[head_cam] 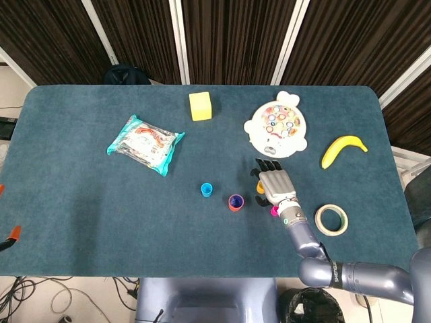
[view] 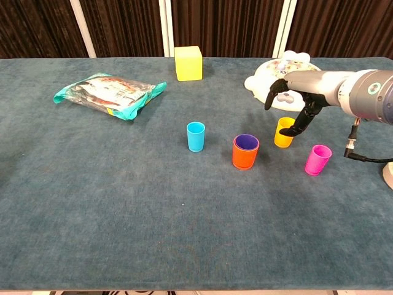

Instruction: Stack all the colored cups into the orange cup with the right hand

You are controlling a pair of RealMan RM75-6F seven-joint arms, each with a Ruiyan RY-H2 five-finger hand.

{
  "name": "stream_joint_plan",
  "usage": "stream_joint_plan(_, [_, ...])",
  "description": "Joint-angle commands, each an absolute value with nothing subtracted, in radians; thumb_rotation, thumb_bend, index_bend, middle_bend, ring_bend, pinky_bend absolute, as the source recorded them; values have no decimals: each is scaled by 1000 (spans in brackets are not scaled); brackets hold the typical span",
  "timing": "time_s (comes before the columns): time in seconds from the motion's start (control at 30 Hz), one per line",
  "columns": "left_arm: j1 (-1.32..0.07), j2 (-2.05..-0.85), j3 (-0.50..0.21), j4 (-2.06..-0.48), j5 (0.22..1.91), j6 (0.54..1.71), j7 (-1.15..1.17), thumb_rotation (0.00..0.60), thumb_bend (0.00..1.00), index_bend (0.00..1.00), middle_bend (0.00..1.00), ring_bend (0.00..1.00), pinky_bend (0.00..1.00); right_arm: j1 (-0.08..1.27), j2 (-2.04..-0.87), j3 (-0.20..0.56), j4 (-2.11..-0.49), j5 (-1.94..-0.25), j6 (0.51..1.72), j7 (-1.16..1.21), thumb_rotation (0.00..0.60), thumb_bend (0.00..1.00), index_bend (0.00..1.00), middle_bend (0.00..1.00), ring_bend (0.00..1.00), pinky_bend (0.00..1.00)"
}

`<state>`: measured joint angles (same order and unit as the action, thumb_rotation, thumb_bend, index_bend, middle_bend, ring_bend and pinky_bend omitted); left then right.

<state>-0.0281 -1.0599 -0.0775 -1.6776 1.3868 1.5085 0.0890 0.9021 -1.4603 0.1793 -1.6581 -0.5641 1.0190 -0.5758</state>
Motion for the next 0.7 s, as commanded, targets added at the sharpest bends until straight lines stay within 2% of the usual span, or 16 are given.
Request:
stream_joint_plan(0.03, [-28,-1060,-78,-1677,1387,1509,87,600,270,20,26,0,0,902,-1471,180,-1638,-555,1016,-572,600,408,285,6,16,0])
stream_joint_plan(0.7, [-28,-1062,-78,-1674,1388,1514,86,600,270,20,26,0,0,899,-1502,182,-1549,-527,985,-558,600,407,363,6,16,0])
